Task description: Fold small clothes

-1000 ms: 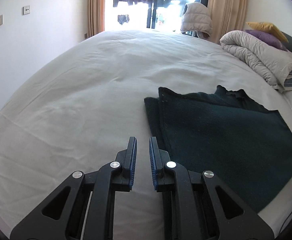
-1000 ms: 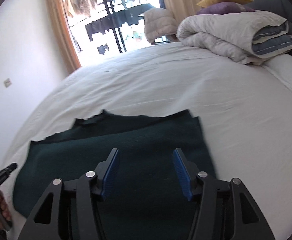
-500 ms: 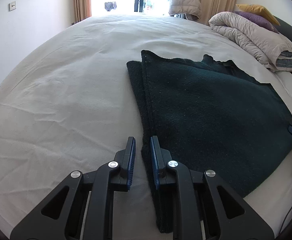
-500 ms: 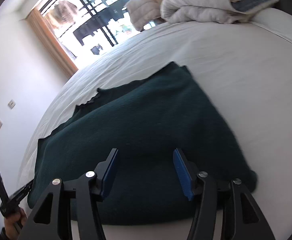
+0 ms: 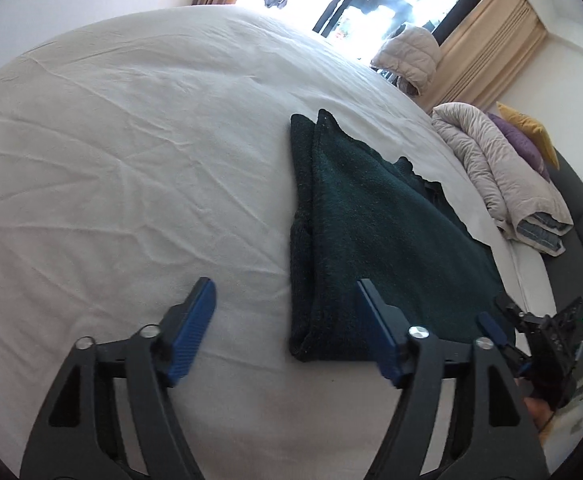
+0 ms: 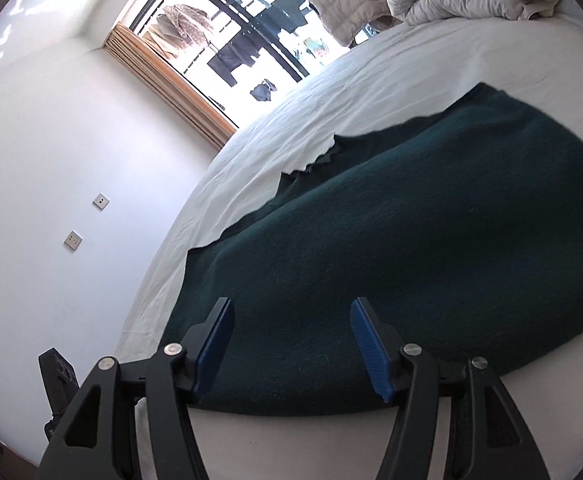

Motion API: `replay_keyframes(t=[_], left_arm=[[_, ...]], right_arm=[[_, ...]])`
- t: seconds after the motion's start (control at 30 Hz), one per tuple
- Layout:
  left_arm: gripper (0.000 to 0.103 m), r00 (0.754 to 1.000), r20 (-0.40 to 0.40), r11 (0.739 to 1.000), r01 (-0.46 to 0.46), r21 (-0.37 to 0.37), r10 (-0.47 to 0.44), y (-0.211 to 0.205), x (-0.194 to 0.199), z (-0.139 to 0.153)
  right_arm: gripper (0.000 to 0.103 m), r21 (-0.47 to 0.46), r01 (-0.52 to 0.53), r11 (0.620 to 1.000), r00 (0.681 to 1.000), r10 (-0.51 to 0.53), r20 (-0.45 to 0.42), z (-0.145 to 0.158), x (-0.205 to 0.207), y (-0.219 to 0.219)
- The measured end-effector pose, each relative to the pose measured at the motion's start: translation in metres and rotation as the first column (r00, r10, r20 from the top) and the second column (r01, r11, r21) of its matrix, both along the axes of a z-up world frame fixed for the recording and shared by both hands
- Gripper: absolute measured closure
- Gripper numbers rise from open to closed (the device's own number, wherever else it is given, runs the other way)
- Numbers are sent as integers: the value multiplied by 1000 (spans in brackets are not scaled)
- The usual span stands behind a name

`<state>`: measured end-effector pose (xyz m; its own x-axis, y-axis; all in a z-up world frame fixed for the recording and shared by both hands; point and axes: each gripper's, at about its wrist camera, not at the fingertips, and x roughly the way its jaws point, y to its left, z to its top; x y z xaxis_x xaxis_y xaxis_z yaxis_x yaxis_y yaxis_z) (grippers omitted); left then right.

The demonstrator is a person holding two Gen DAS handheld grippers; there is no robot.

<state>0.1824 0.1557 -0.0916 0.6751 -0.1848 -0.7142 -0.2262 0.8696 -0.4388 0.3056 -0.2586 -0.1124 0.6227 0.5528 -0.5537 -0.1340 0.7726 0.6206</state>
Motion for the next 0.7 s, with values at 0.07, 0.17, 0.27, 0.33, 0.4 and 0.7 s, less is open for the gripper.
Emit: replay_keyframes(t=[0.07, 0.17, 0.27, 0.33, 0.4, 0.7], left_arm=[[28, 1000, -6, 1000, 8, 11, -8, -3, 0, 4], [28, 1000, 15, 1000, 6, -21, -6, -2, -2, 13], [27, 999, -27, 1000, 27, 1, -27, -7, 4, 11], [27, 997, -75, 999, 37, 23, -36, -12, 9, 6], [27, 995, -94, 997, 51, 61, -45, -19, 12, 5], [27, 988, -137, 987, 89, 136, -70, -36, 30, 5]], right_arm=[[38, 31, 14, 999, 1000, -13, -13, -14, 0, -4], [39, 55, 7, 998, 1000, -8, 9, -17, -6, -11], [39, 54, 8, 999, 1000, -8, 7, -16, -8, -18], [39, 56, 19, 998, 1000, -19, 10, -14, -11, -22], [39, 64, 21, 998, 1000, -22, 15, -12, -15, -26], [37, 96, -34, 995, 998, 29, 53, 3, -15, -16]])
